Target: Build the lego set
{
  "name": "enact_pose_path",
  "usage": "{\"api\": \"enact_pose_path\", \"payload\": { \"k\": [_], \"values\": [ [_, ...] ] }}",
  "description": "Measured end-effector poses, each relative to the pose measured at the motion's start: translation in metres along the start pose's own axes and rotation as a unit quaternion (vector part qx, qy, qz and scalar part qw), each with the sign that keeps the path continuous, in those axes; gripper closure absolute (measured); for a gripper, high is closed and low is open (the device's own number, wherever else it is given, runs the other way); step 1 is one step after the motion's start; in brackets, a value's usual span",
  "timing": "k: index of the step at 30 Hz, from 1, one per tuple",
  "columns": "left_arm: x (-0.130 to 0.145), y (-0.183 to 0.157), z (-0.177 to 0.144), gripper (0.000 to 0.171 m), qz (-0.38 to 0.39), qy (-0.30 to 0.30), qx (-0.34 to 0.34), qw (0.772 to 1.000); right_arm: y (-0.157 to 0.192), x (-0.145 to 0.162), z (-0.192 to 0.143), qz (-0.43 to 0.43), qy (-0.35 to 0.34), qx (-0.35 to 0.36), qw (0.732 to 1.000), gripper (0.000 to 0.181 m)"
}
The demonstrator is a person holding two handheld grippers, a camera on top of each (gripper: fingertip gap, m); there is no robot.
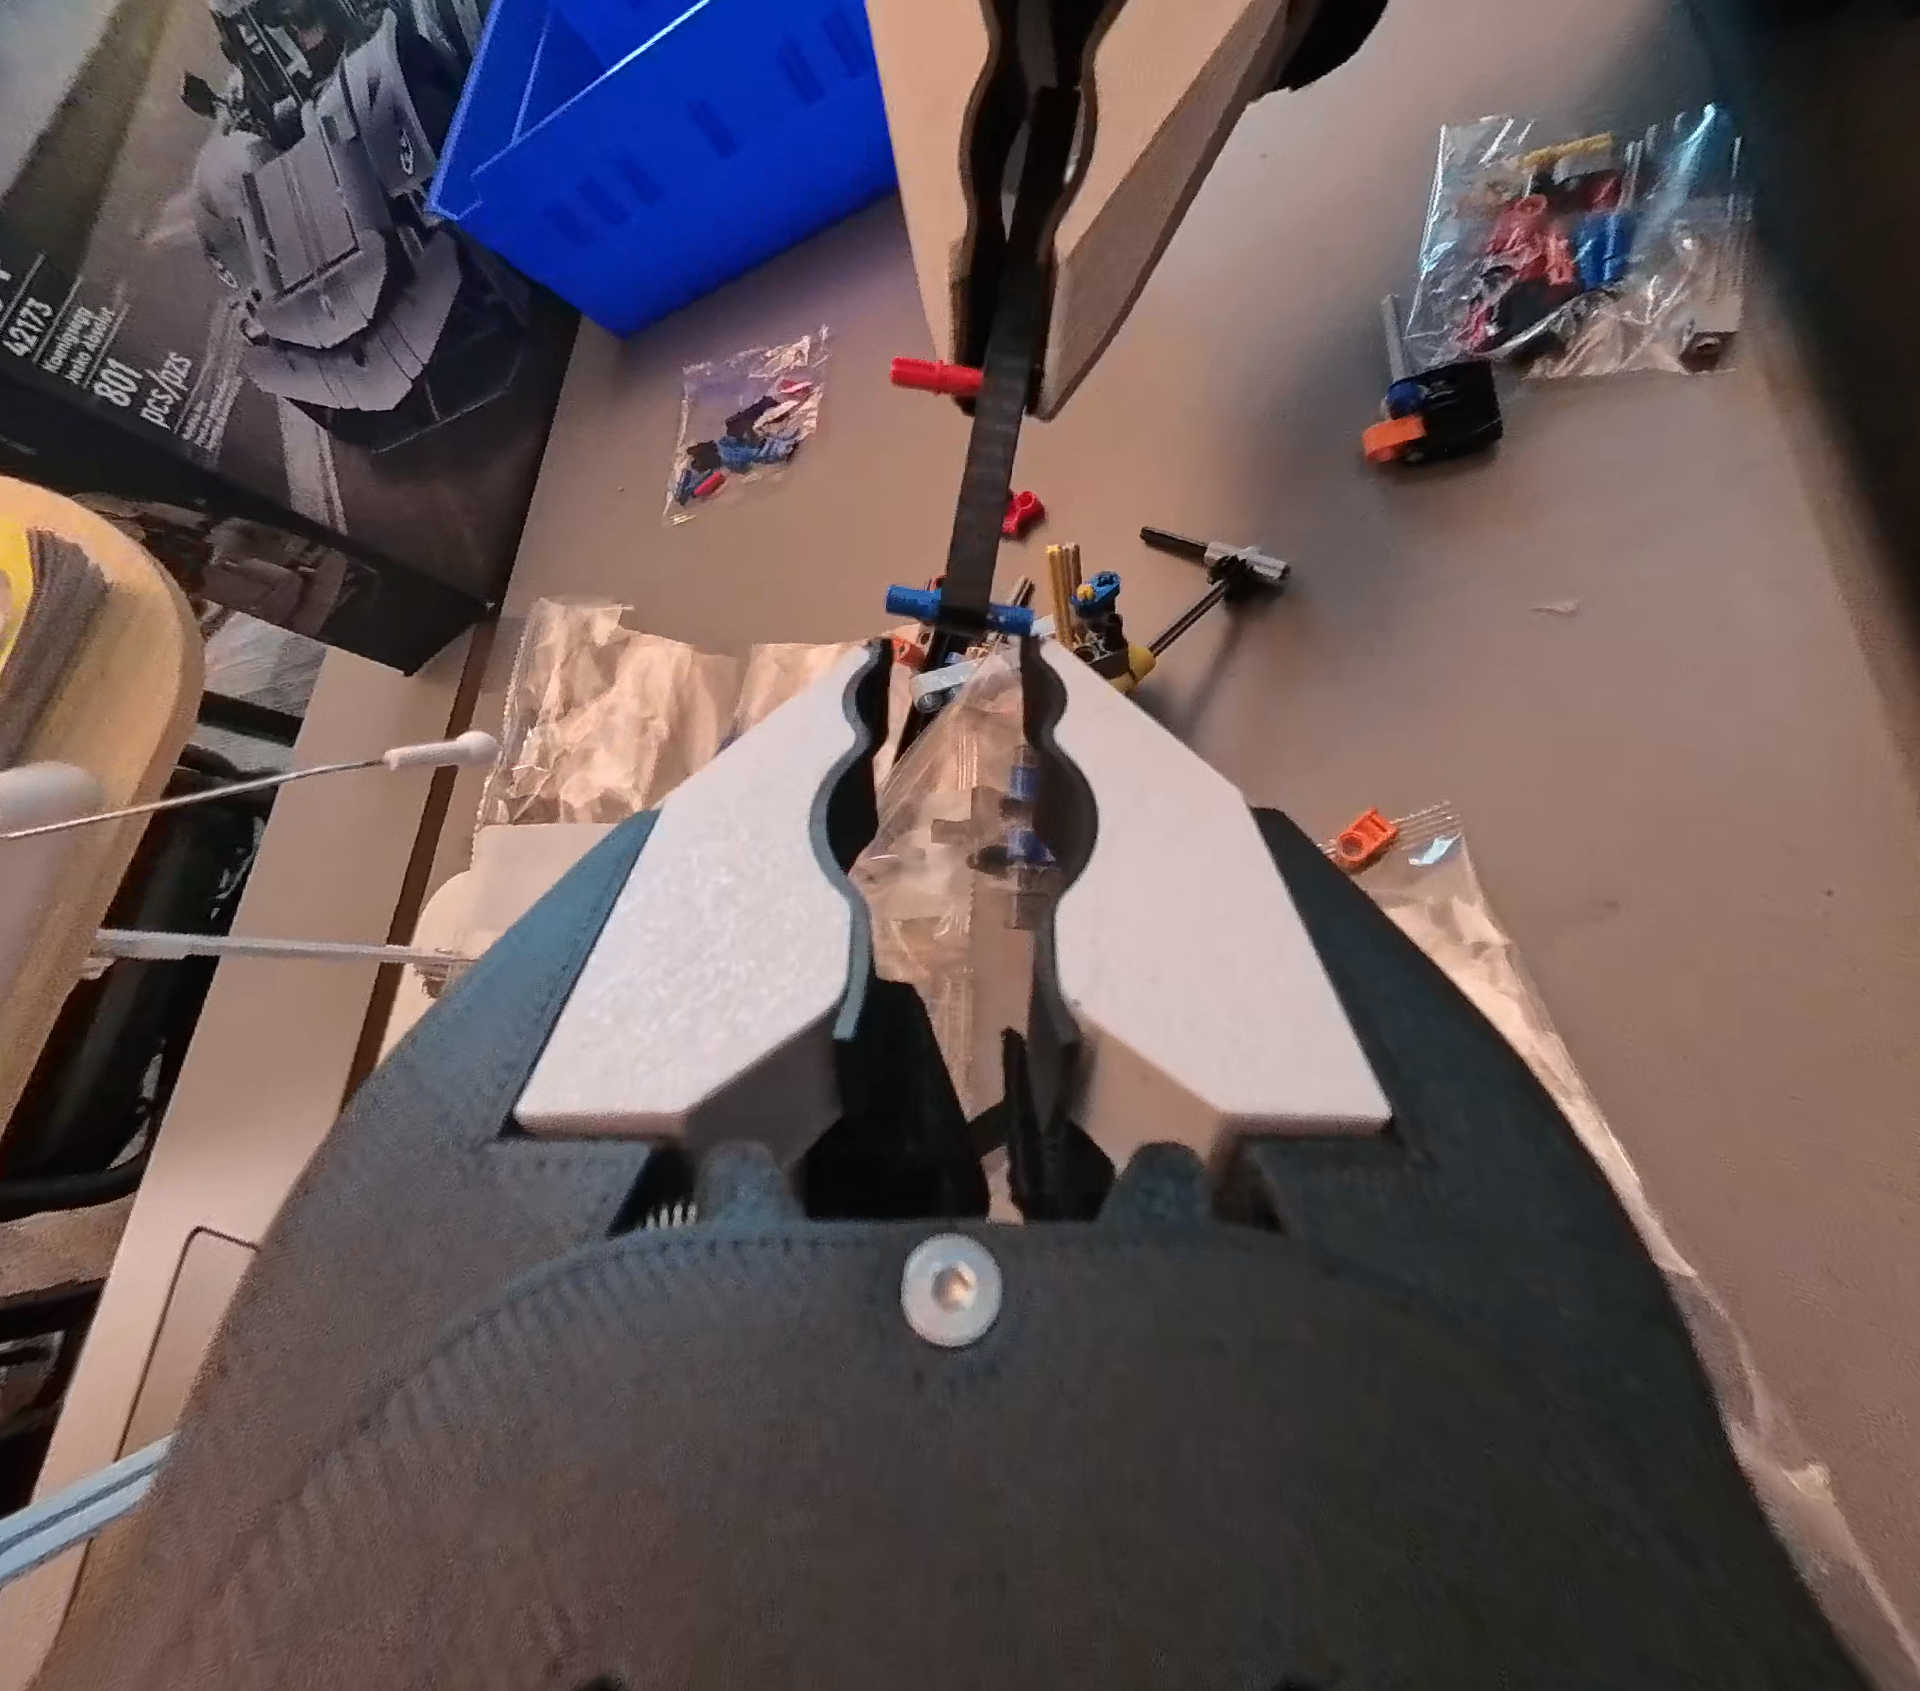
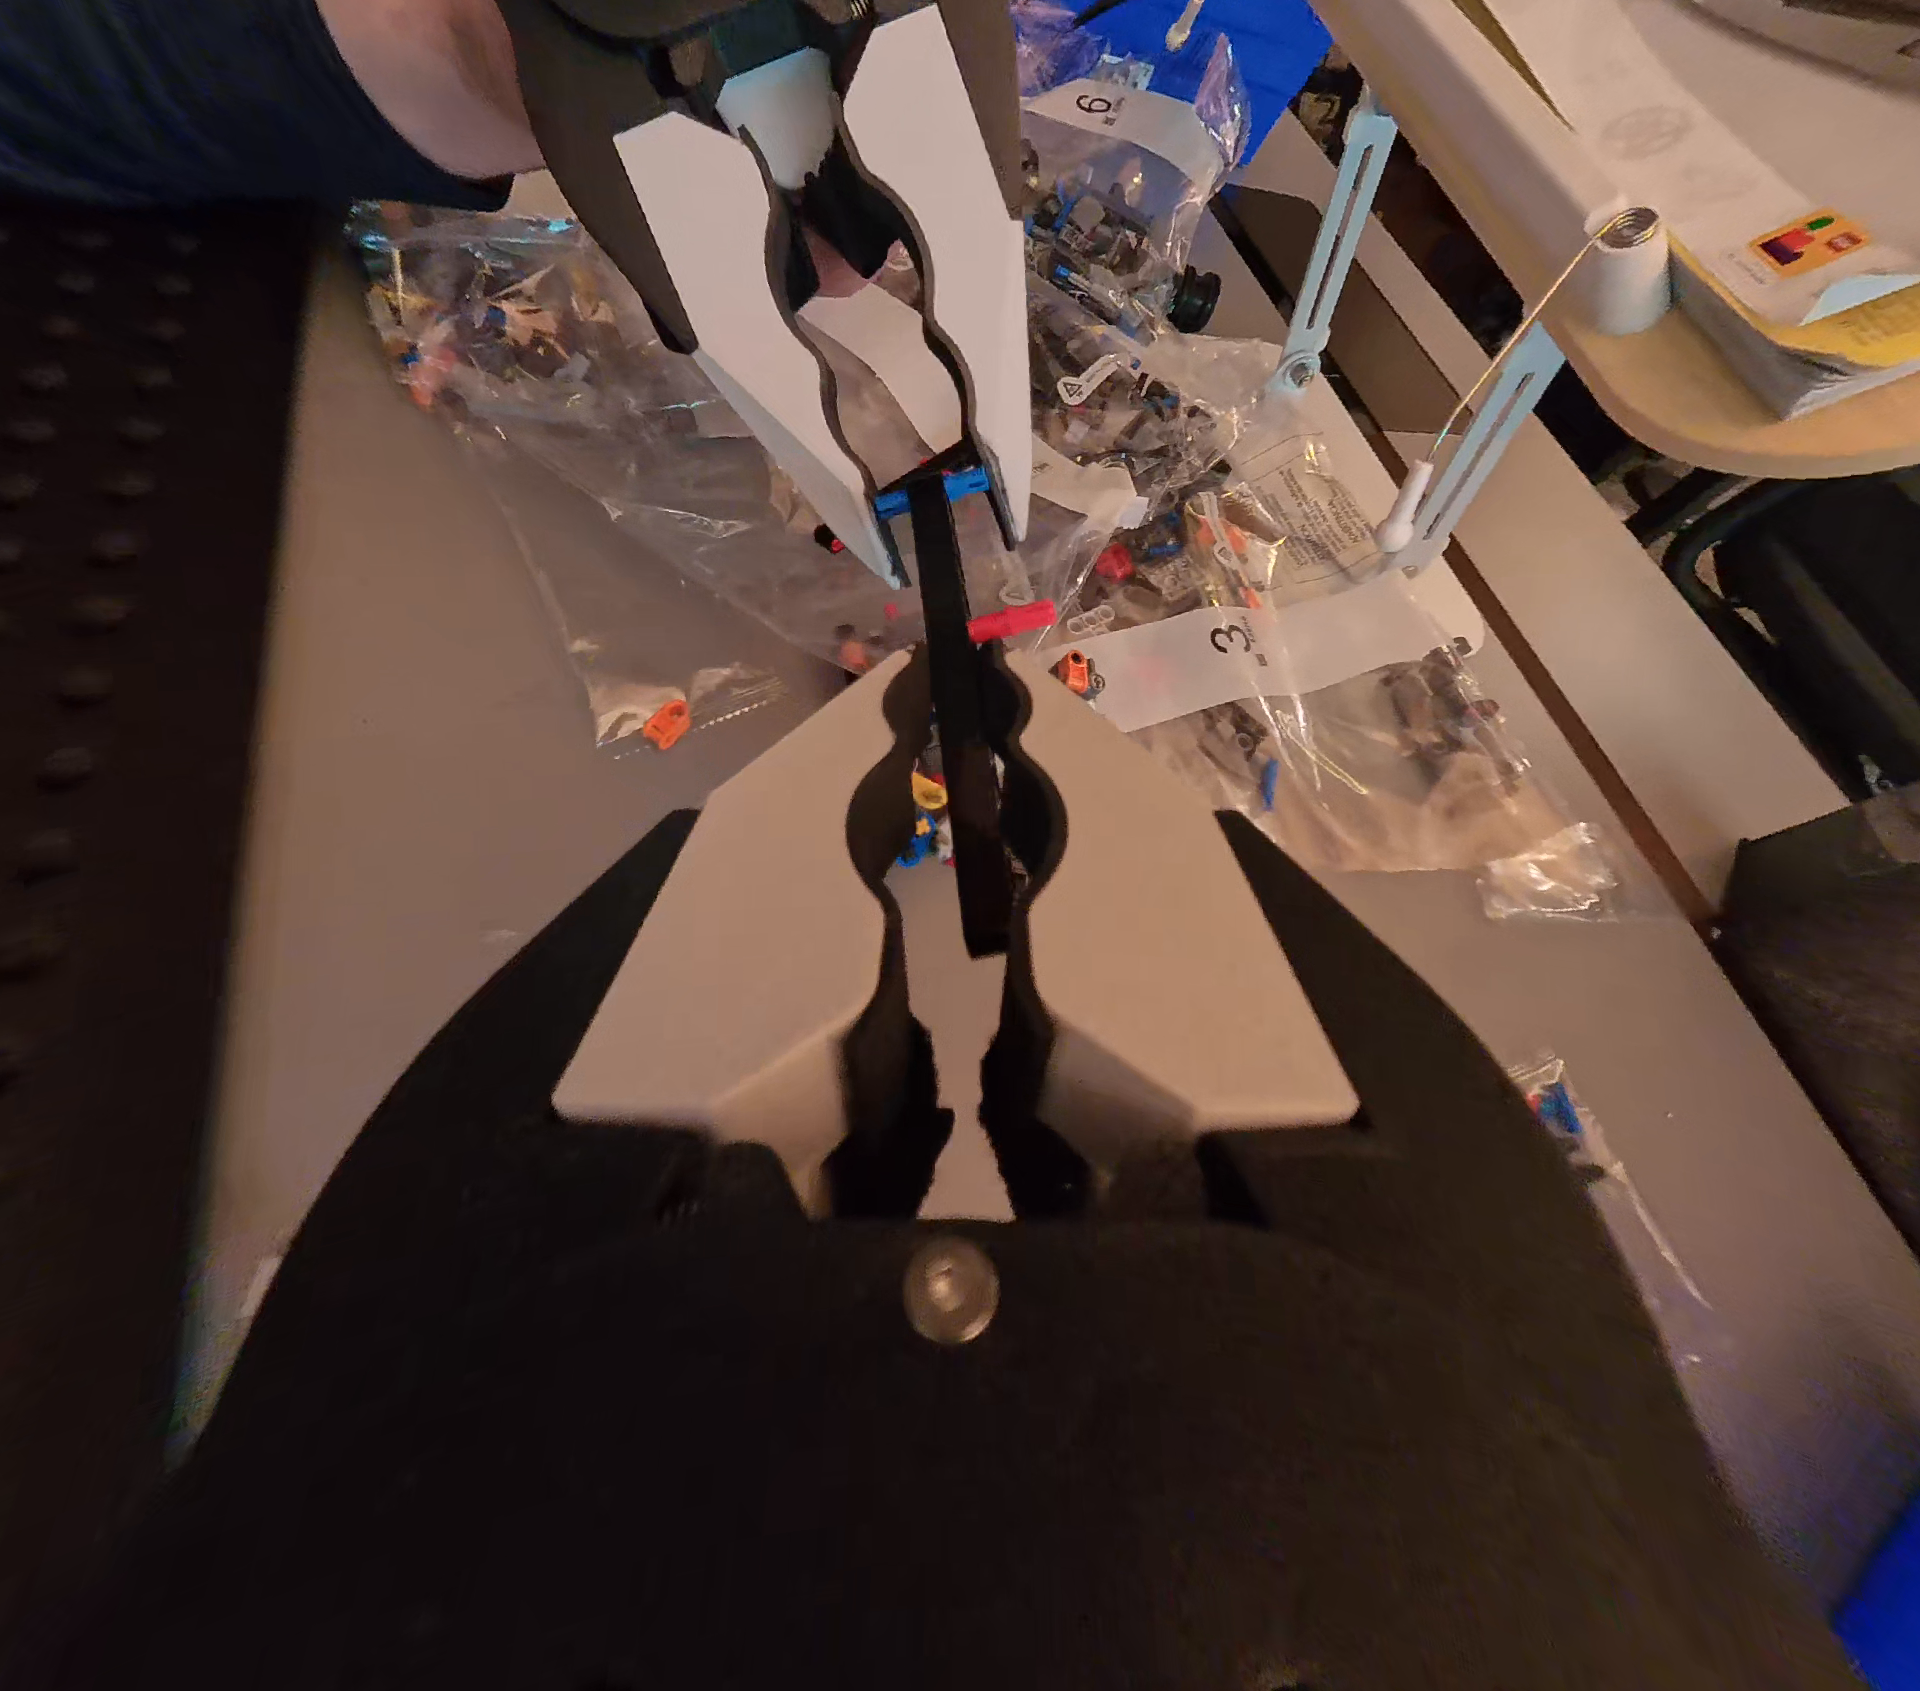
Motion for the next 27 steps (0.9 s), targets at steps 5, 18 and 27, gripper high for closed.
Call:
{"api": "enact_pose_path", "payload": {
  "k": [5,18,27],
  "values": [
    [-0.0023,0.0015,-0.0011,0.139,0.013,-0.009,-0.006,1.0,0.0004,-0.0024,-0.0002,-0.037,0.004,0.012,0.999,0.175],
    [-0.0079,0.002,-0.0005,0.147,0.041,-0.014,-0.019,0.999,0.004,-0.006,0.0016,-0.071,0.005,0.016,0.997,0.175],
    [-0.0053,0.006,0.0002,0.156,0.02,-0.011,-0.029,0.999,0.0029,-0.0071,0.0023,-0.062,0.011,0.027,0.998,0.174]
  ]
}}
Point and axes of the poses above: each gripper's, where its closed fingertips meet, z out along the fingers, x out of its underside, y = z × x across the jaws, the point moved 2 cm from there along -z, back along the fingers, and after that the axes turned 14 degrees about -y, right-handed, at the moved point
